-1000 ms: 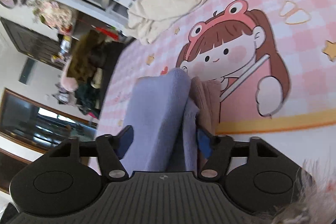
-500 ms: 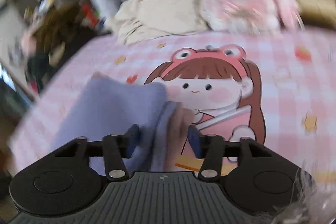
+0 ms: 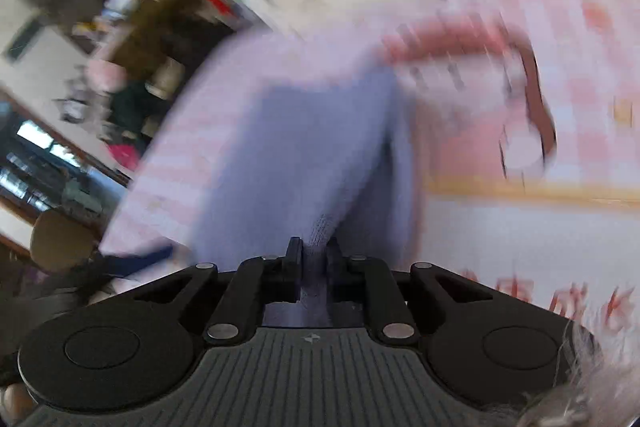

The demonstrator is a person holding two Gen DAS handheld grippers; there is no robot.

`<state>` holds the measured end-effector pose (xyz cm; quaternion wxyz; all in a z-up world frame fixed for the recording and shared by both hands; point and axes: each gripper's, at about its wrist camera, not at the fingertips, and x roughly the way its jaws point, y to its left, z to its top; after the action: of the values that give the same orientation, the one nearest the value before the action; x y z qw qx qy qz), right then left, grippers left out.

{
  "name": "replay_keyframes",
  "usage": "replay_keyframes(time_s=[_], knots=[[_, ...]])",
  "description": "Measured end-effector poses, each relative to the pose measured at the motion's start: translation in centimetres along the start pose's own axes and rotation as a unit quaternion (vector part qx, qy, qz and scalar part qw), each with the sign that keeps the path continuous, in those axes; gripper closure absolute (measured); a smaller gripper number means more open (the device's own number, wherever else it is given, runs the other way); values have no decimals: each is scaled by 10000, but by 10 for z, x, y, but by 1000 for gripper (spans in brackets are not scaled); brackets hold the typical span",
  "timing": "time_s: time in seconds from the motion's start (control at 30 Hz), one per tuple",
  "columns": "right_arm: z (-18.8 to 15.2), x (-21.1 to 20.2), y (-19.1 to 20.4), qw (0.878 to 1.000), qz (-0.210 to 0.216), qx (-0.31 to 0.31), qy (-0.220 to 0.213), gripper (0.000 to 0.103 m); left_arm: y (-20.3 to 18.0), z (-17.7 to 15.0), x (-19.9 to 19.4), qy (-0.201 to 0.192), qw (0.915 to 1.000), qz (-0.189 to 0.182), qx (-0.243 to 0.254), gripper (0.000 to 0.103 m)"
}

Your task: Fold clothes

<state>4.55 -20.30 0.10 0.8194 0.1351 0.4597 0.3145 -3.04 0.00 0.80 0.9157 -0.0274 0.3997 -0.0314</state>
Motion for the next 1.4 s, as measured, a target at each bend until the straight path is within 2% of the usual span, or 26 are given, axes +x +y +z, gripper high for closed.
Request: replay_keyframes(time_s=[0.13, 0.2, 0.27, 0.37, 0.43, 0.5, 0.57, 0.6, 0.63, 0.67, 0.73, 0.8, 0.83, 0.9, 0.97, 1.03, 1.13, 1.2, 1.27, 1.4], knots=[[-11, -24, 22, 9964, -112, -726, -424, 92, 2, -5, 6, 18, 9997, -223, -63, 38], [-17, 5, -3, 9986, -453, -254, 72, 92, -2, -6, 7, 20, 9997, -249, 79, 38], [-18, 12, -21, 9996, -179, 191, 46, 91, -5, -5, 2, -34, 9996, -207, 210, 37], [-15, 2, -23, 9993, -52, 369, 92, 84, -6, -2, -9, -205, 9991, -153, 330, 37], [-14, -3, -22, 9991, -63, 426, -59, 67, -2, 1, -18, -494, 9983, -193, 238, 37], [-9, 3, -24, 9984, -40, 566, -77, 66, 2, 6, -18, -628, 9977, -223, 147, 36], [-5, 9, -24, 9980, -76, 622, -60, 70, 2, 9, -15, -642, 9977, -215, 100, 36], [-4, 13, -22, 9981, -125, 605, -34, 92, 2, 10, -12, -620, 9978, -198, 99, 36], [-1, 11, -15, 9990, -145, 424, -5, 92, 1, 11, -11, -586, 9980, -184, 113, 36], [-1, -2, -3, 9995, -180, 126, -246, 92, 0, 11, -10, -556, 9982, -172, 157, 36], [-5, -31, 22, 9946, 26, -625, -826, 92, -2, 10, -12, -599, 9977, -134, 279, 34], [-11, -42, 36, 9893, -225, -1079, -958, 92, -1, 9, -15, -689, 9970, -77, 334, 29], [-13, -35, 34, 9896, -472, -1056, -858, 92, 0, 9, -16, -726, 9968, -56, 324, 29], [-16, -5, 10, 9931, -942, -629, -312, 92, 5, 12, -17, -724, 9972, -97, 185, 29], [-18, 7, -11, 9967, -790, -3, -159, 91, 12, 14, -18, -691, 9974, -188, 10, 27], [-15, 4, -11, 9967, -791, 119, -119, 91, 18, 15, -19, -696, 9970, -336, -80, 25], [-11, -8, -1, 9962, -815, 59, -310, 92, 21, 16, -21, -757, 9960, -470, -45, 23], [-10, -30, 19, 9944, -680, -275, -766, 92, 18, 15, -20, -755, 9964, -357, 170, 23], [-15, -52, 41, 9876, -469, -845, -1235, 92, 15, 14, -19, -744, 9961, -268, 386, 23], [-23, -33, 39, 9856, -1144, -929, -825, 92, 16, 14, -14, -621, 9961, -371, 499, 22]])
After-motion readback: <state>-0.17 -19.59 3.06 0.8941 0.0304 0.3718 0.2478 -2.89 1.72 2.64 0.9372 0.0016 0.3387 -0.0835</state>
